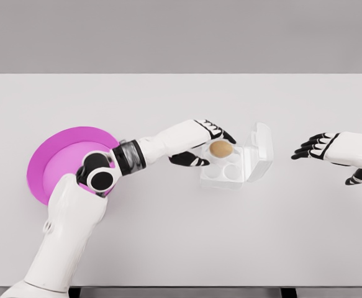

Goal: Pack egg into the box and close the box lid

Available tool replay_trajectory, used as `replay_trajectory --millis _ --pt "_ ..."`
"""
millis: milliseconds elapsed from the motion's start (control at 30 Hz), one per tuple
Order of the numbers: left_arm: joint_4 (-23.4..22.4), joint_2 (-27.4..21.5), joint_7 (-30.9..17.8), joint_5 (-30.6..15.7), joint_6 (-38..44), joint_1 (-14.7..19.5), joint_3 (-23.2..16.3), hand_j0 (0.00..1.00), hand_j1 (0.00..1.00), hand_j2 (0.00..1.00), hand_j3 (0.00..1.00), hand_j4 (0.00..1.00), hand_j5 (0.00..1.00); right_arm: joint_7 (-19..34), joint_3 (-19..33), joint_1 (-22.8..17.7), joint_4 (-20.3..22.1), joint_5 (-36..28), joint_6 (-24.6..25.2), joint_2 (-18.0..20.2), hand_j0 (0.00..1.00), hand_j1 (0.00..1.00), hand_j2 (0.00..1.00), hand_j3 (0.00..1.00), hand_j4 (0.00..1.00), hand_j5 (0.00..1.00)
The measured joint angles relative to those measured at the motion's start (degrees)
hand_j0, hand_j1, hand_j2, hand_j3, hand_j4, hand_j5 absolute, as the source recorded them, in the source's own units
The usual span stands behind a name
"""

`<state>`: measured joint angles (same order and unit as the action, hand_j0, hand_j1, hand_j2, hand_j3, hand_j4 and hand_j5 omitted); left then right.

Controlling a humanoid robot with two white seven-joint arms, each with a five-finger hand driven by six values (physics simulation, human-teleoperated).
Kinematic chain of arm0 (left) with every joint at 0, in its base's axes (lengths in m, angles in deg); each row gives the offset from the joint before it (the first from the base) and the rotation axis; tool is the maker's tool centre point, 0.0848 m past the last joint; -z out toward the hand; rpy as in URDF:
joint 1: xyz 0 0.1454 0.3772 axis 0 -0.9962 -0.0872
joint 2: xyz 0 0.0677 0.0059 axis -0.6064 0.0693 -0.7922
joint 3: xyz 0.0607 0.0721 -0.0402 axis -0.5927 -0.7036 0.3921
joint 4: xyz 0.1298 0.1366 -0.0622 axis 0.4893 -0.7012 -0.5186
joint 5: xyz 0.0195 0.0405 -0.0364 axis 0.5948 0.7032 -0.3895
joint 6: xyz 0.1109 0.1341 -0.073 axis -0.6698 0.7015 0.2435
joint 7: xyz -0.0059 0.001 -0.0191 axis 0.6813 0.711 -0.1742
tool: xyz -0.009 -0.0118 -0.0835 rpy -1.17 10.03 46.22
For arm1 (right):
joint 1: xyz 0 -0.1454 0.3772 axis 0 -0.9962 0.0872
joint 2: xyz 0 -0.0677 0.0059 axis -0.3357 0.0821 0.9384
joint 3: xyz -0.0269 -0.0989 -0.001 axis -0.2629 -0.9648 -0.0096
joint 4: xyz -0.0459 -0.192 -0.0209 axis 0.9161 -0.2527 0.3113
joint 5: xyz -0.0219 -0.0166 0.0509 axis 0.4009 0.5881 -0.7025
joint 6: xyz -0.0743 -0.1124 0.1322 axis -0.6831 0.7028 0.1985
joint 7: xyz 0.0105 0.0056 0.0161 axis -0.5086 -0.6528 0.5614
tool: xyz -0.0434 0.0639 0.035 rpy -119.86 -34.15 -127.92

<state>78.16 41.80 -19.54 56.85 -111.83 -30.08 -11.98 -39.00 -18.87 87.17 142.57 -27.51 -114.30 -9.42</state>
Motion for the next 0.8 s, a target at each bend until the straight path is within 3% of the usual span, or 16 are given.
replay_trajectory --millis 800 --pt "0.45 0.0 0.0 -0.44 0.0 0.0 0.23 0.87 0.87 0.87 0.87 0.87 0.87 0.0 -0.06 0.18 0.21 0.01 -0.01 -0.85 1.0 1.0 1.0 1.0 1.0 1.0"
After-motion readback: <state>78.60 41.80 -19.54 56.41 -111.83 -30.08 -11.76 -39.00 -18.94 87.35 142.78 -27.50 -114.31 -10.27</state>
